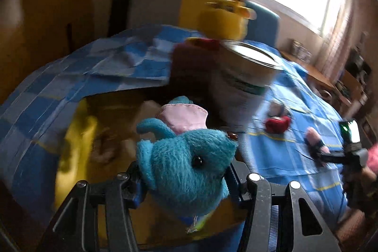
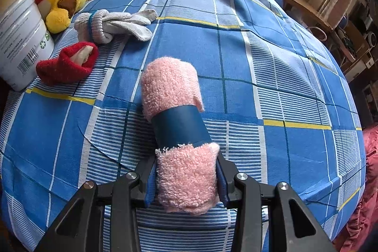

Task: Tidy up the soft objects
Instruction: 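Carry the blue plush into the gold tray and open the left tool while the right tool holds the towel, then carry the pink rolled towel with the right tool over the gold tray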

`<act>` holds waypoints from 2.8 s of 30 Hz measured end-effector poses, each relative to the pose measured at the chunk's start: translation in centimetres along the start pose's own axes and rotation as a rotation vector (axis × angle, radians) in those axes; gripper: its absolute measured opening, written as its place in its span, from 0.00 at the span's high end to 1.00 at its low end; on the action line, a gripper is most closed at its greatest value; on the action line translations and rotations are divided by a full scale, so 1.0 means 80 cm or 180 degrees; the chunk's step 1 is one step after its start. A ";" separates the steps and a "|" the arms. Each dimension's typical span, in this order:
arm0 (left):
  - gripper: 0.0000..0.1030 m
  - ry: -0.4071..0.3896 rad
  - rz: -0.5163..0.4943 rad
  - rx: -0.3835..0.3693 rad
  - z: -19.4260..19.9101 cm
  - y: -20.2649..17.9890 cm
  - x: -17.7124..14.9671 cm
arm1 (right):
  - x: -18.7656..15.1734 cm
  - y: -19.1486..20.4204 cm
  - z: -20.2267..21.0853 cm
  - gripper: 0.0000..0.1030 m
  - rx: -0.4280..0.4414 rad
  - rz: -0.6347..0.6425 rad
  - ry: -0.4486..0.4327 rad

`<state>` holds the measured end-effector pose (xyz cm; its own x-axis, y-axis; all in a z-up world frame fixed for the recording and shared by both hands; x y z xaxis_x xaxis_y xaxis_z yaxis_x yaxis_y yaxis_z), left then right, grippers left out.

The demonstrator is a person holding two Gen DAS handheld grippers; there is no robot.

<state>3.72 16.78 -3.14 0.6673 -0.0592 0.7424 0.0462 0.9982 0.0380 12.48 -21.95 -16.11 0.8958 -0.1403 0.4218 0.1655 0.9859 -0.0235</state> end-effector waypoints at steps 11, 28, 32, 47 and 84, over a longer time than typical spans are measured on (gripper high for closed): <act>0.42 0.0417 0.0277 0.0262 -0.025 0.096 -0.064 | -0.001 0.006 0.002 0.60 -0.0048 0.0051 -0.0022; 0.14 0.0307 0.0130 0.0571 -0.001 0.101 -0.056 | -0.002 0.006 0.003 0.60 -0.0052 0.0050 -0.0024; 0.14 0.0259 0.0110 0.0681 0.006 0.100 -0.050 | -0.002 0.007 0.003 0.60 -0.0050 0.0044 -0.0023; 0.04 0.0153 0.0056 0.0773 0.017 0.087 -0.041 | -0.002 0.005 0.003 0.60 -0.0059 0.0033 -0.0032; 0.04 -0.0109 0.0345 0.0237 0.010 0.114 -0.034 | 0.240 0.063 0.045 0.66 -0.0290 -0.0518 -0.0112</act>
<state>1.70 26.03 -4.26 0.6395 0.0481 0.7673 -0.0808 0.9967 0.0049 29.04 -19.33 -4.83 0.8394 -0.2925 0.4582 0.3451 0.9380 -0.0336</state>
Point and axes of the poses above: each gripper's, at about its wrist camera, not at the fingertips, and z roughly against the way its jaws point, y to its left, x to its top, the point moved 6 cm from there along -z, roughly the way its jaws point, and after that the axes turned 14 degrees about -z, right-handed, at the moved point
